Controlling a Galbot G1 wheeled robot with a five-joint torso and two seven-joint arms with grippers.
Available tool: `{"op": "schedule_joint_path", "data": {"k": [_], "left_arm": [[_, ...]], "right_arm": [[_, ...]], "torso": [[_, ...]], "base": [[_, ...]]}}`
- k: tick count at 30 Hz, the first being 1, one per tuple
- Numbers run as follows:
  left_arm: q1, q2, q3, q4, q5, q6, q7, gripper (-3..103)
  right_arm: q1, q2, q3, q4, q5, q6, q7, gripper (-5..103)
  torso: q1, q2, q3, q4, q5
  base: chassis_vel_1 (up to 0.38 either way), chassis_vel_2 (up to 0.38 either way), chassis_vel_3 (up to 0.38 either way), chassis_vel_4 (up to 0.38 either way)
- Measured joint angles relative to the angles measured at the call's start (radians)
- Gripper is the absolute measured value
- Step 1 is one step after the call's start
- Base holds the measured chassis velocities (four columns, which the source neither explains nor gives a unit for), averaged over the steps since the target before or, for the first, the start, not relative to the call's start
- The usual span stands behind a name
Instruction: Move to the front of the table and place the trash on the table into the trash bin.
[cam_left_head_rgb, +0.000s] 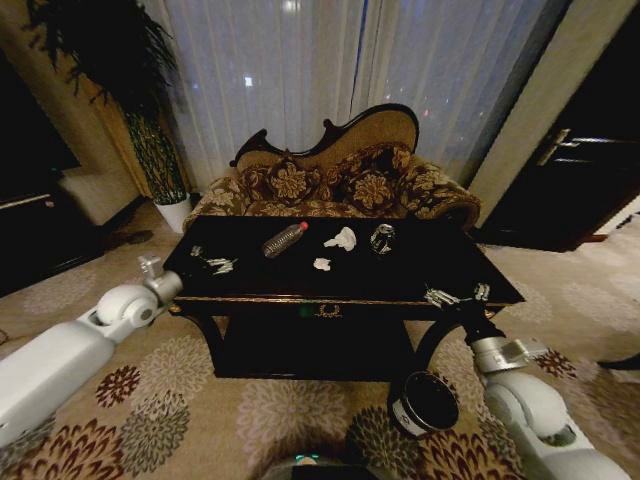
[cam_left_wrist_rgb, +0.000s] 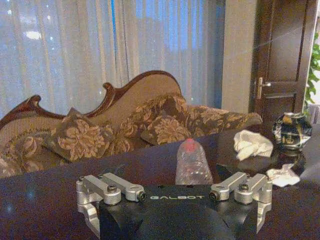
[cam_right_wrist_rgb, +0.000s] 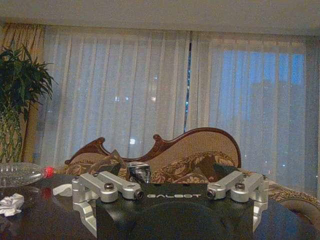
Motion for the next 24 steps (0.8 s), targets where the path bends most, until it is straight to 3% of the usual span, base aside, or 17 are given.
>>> {"op": "schedule_joint_path", "data": {"k": [11, 24], "left_arm": [[-0.125, -0.064, 0.105, 0.082, -0.005, 0.004, 0.004, 100], [-0.303, -0.159, 0.299, 0.181, 0.002, 0.0, 0.015, 100]], "right_arm": [[-0.001, 0.006, 0.0, -0.005, 0.003, 0.002, -0.005, 100], [-0.014, 0.014, 0.014, 0.008, 0.008, 0.005, -0.009, 100]], "torso": [[0.0, 0.0, 0.0, 0.0003, -0.0001], [0.0, 0.0, 0.0, 0.0002, -0.0001]], "base": [[0.0, 0.0, 0.0, 0.0], [0.0, 0.0, 0.0, 0.0]]}}
